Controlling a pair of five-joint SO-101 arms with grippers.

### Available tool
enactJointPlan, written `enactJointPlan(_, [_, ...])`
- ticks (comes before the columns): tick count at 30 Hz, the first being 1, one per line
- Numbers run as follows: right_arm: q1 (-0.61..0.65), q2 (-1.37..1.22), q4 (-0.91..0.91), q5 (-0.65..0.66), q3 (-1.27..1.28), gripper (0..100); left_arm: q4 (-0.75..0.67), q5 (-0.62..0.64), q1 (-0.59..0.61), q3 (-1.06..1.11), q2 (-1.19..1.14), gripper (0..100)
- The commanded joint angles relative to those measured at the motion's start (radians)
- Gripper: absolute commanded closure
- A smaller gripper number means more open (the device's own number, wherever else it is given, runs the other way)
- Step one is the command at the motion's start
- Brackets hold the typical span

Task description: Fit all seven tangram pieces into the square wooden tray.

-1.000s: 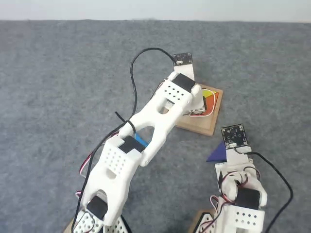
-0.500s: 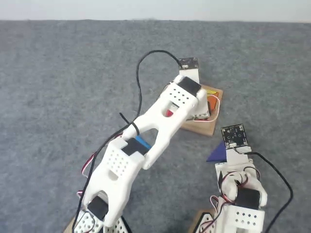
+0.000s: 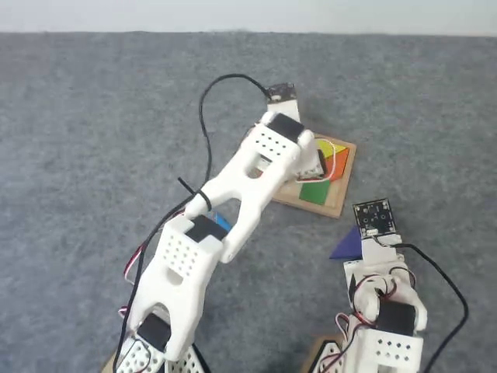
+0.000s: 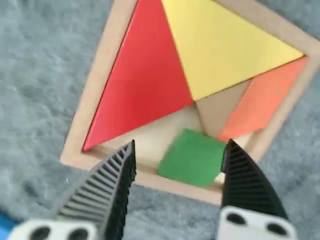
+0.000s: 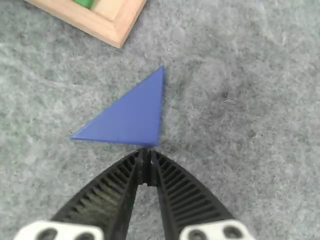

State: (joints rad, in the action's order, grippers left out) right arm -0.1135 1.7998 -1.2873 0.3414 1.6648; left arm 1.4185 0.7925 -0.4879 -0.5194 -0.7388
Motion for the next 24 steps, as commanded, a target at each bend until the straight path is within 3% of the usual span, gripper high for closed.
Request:
enactJointPlan(1, [-0.012,0.021,0.005,-0.002,0.02,99.1,-0.02,-0.216,-0.021,-0.05,0.018,77])
enactJointPlan(3, [-0.012,0.021,0.005,-0.002,0.02,99.1,-0.021,-0.333,-0.018,-0.05,0.021,81])
enactJointPlan(9, [-0.012,0.021,0.005,-0.002,0.02,99.1,-0.04,-0.514,0.037,0.038,0.198,83])
enactJointPlan(13, [-0.012,0.021,0.005,-0.002,0.02,99.1,-0.239,-0.652,0.037,0.367,0.433,83])
enactJointPlan(19, [-0.012,0.021,0.005,-0.002,0.02,99.1,-0.658,-0.937,0.018,0.99,0.683,87])
enactJointPlan(21, [-0.012,0.021,0.005,-0.002,0.02,99.1,-0.736,-0.948,0.02,1.058,0.684,85])
enactJointPlan(24, [-0.012,0.021,0.005,-0.002,0.02,99.1,-0.736,-0.95,-0.006,1.006,0.643,83])
